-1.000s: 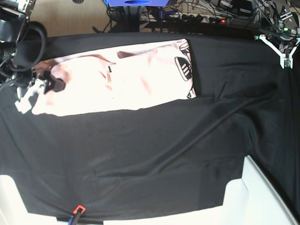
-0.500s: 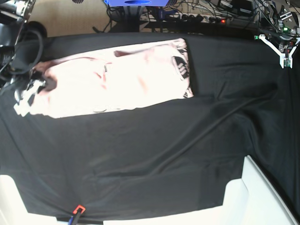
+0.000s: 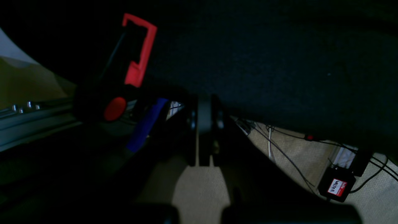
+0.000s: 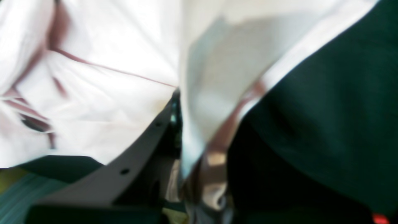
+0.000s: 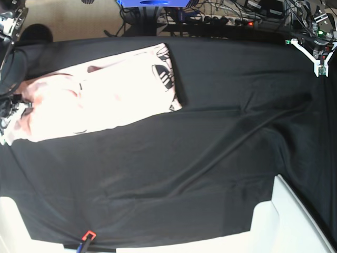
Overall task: Fold the T-shirt properly
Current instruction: 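Fold the grasped corner over the bundle with the right gripper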
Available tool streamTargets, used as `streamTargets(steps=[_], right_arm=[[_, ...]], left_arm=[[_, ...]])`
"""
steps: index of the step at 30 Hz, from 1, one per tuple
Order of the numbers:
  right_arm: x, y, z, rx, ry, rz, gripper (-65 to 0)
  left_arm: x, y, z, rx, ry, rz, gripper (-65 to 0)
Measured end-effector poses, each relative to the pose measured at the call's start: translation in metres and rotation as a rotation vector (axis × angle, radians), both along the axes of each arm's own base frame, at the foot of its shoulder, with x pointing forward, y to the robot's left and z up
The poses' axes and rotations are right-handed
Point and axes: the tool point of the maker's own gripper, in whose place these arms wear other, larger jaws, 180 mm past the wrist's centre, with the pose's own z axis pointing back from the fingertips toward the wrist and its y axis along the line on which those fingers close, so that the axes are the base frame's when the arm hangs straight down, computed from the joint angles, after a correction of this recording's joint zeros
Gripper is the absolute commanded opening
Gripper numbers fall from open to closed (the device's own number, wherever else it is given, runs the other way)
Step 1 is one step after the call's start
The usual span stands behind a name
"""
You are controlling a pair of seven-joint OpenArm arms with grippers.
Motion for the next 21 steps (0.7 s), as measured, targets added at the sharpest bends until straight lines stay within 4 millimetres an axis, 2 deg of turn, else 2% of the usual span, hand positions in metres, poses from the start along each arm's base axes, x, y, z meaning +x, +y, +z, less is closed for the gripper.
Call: streamTargets(steps=[5,13,19,21], right_arm=[[0.006,0.005,0.012,-0.203,-0.041,0.099,-64.7],[0.012,0.015,0.050,-0.566,-0.089,0.207,-64.7],[0.001,0.046,0.042,-0.675,-0.076,0.297,-64.7],[0.003,0.055,0.042,-0.679,-0.105,0.317,-64.7]], left_arm=[[0.000,-0.002,-0.001,-0.005,-0.002,0.002,-65.0],[0.000,-0.002,-0.001,-0.004,0.000,0.001,-65.0],[-0.001,-0.004,-0.003,-0.009,0.001,0.003,-65.0],[-0.001,-0.007,-0.004,-0.014,-0.001,0.004,-65.0]])
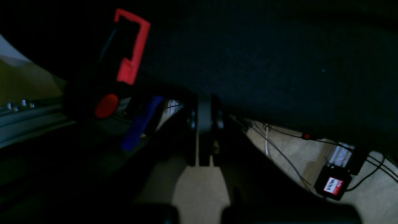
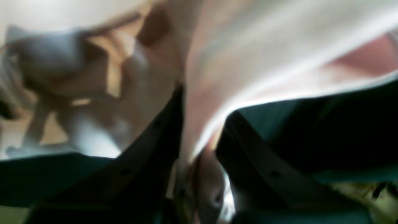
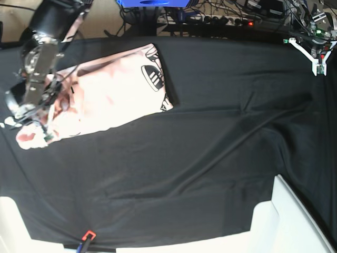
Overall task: Fold the T-shirt properly
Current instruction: 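Fold the grasped corner over the bundle with the right gripper, then carry the folded end across the bundle with the right gripper and press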
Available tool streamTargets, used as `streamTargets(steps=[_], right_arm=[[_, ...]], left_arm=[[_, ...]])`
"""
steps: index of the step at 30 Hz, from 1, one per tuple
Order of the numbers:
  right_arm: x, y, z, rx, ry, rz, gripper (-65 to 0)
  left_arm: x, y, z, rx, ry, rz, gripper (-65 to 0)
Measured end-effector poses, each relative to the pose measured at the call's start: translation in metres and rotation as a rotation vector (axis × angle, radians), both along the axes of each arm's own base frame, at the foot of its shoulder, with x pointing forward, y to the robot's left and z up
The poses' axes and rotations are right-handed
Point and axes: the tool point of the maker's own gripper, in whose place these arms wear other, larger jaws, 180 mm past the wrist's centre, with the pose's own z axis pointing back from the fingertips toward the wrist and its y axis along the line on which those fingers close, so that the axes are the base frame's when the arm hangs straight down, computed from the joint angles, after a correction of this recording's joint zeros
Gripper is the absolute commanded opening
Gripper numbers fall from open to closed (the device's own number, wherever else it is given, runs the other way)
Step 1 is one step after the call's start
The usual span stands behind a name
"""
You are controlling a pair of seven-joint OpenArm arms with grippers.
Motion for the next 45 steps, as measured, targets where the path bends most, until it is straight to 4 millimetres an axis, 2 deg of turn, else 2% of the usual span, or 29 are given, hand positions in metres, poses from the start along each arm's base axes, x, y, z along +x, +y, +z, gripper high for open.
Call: streamTargets(steps=[4,10,18,21,27,30,34,41,45], right_arm=[[0.000,0.001,0.019,-0.073,-0.031,0.045,-64.7],[-0.004,0.052,0.028,-0.080,-0.071,0.204,-64.7],[-0.012,0.083,0.026,-0.100,-0.130,0.211,-64.7],[-0.013,0.098,0.037,-0.114,-0.144,0.227,-64.7],[-0.018,0.126,0.036,-0.110,-0.099,0.276,-64.7],[-0.016,0.139,0.042,-0.110,-0.139,0.247,-64.7],[-0.020,0.176,0.038,0.004,-0.141,0.267,-64.7],[-0.026,0.198,0.036,0.123,-0.168,0.183,-64.7],[-0.039,0.212,0.030,0.171,-0.133,0.187,-64.7]], left_arm=[[0.001,-0.001,0.000,-0.002,-0.002,0.000,-65.0],[0.000,-0.001,-0.001,-0.005,-0.001,-0.001,-65.0],[0.000,-0.001,-0.001,-0.006,-0.001,-0.002,-65.0],[0.000,-0.002,-0.001,-0.008,-0.001,-0.002,-65.0],[0.000,-0.002,-0.001,-0.007,-0.001,-0.002,-65.0],[0.000,-0.002,-0.001,-0.008,-0.001,-0.002,-65.0],[0.000,-0.002,-0.001,-0.007,-0.002,-0.002,-65.0],[0.002,-0.002,-0.001,-0.008,-0.006,-0.002,-65.0],[0.003,-0.002,-0.001,-0.007,-0.007,-0.002,-65.0]])
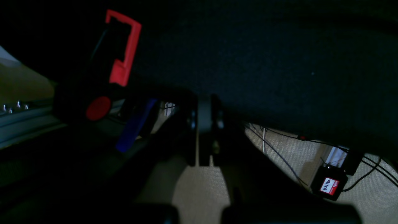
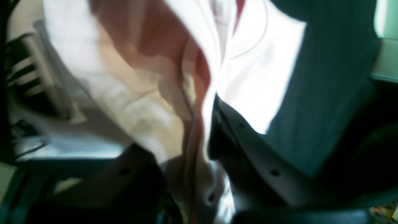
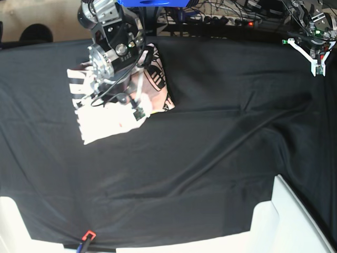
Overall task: Fold the T-shirt properly
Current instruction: 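Carry the folded end across the bundle with the right gripper and press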
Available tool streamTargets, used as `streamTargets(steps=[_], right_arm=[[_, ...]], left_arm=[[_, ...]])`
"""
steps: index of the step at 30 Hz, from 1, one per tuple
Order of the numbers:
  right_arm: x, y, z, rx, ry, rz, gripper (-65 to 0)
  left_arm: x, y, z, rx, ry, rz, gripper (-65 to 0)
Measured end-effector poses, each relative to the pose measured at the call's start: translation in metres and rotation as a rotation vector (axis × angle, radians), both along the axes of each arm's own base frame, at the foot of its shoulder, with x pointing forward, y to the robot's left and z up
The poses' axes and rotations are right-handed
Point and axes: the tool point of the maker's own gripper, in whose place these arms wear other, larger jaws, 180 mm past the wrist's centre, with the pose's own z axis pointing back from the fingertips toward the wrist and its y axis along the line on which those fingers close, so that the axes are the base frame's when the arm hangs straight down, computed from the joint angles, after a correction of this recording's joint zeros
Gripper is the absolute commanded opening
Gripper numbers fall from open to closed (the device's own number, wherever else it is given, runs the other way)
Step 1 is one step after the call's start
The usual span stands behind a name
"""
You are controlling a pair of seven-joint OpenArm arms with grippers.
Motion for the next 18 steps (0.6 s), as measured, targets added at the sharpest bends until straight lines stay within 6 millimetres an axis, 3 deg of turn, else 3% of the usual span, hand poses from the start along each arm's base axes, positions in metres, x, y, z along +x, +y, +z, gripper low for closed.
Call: streamTargets(steps=[18], right_arm=[[-0.016,0.039,-0.006,0.313,0.030,-0.213,-64.7]], left_arm=[[0.001,0.000,0.000,0.001,-0.003,0.000,-65.0]])
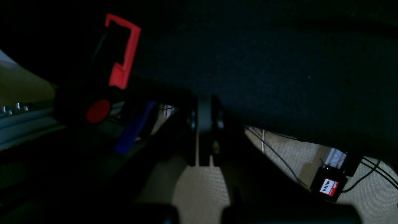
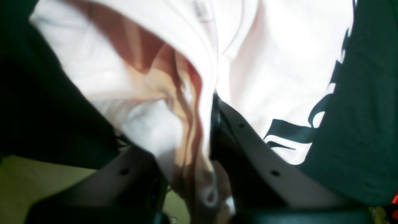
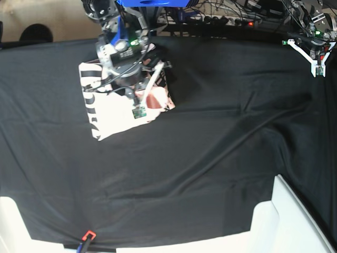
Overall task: Fold the T-shirt properly
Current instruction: 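Carry the folded end across the bundle with the right gripper and press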
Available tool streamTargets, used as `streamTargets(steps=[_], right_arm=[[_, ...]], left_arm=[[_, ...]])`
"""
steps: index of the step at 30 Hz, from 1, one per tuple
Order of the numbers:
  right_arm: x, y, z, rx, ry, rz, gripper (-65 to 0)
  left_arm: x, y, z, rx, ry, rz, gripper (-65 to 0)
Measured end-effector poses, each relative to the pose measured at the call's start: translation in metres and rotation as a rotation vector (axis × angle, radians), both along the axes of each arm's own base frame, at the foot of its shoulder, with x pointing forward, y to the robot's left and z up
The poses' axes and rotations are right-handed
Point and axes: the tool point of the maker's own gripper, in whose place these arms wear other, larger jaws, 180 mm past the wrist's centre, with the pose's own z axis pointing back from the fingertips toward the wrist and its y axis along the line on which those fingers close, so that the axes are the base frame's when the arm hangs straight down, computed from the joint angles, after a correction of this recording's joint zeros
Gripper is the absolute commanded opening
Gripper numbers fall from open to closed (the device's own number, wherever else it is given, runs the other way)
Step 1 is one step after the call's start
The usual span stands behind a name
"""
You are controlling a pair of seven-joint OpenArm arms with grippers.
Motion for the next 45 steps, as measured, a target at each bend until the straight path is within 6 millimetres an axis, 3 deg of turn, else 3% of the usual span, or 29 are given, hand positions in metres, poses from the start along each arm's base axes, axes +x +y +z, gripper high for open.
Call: streamTargets(steps=[5,13,16,21,24,31,36,45], right_arm=[[-0.014,0.019,-0.018,0.009,0.048,0.007,-64.7],[-0.009,0.024,-0.014,0.021,0.013,0.012,-63.3],[-0.009,0.024,-0.014,0.021,0.012,0.014,-52.5],[-0.015,0.051,-0.001,0.131,0.019,0.048,-20.3],[-0.015,0.064,0.011,0.220,0.016,0.055,-12.3],[-0.006,0.066,0.032,0.259,-0.034,0.050,-11.2],[-0.008,0.067,0.030,0.260,-0.020,0.063,-0.6],[-0.005,0.065,0.035,0.268,-0.045,0.055,-0.9]], left_arm=[[0.000,0.000,0.000,0.000,-0.001,0.000,-65.0],[0.000,0.000,0.000,-0.001,0.000,0.001,-65.0],[0.000,0.000,0.000,0.000,-0.001,0.000,-65.0],[0.000,0.000,0.000,-0.001,0.000,0.001,-65.0],[0.000,0.000,0.000,-0.002,0.000,0.001,-65.0],[-0.009,-0.001,-0.011,-0.023,0.029,0.015,-65.0],[-0.009,-0.001,-0.011,-0.024,0.029,0.016,-65.0],[-0.009,-0.001,-0.011,-0.024,0.029,0.015,-65.0]])
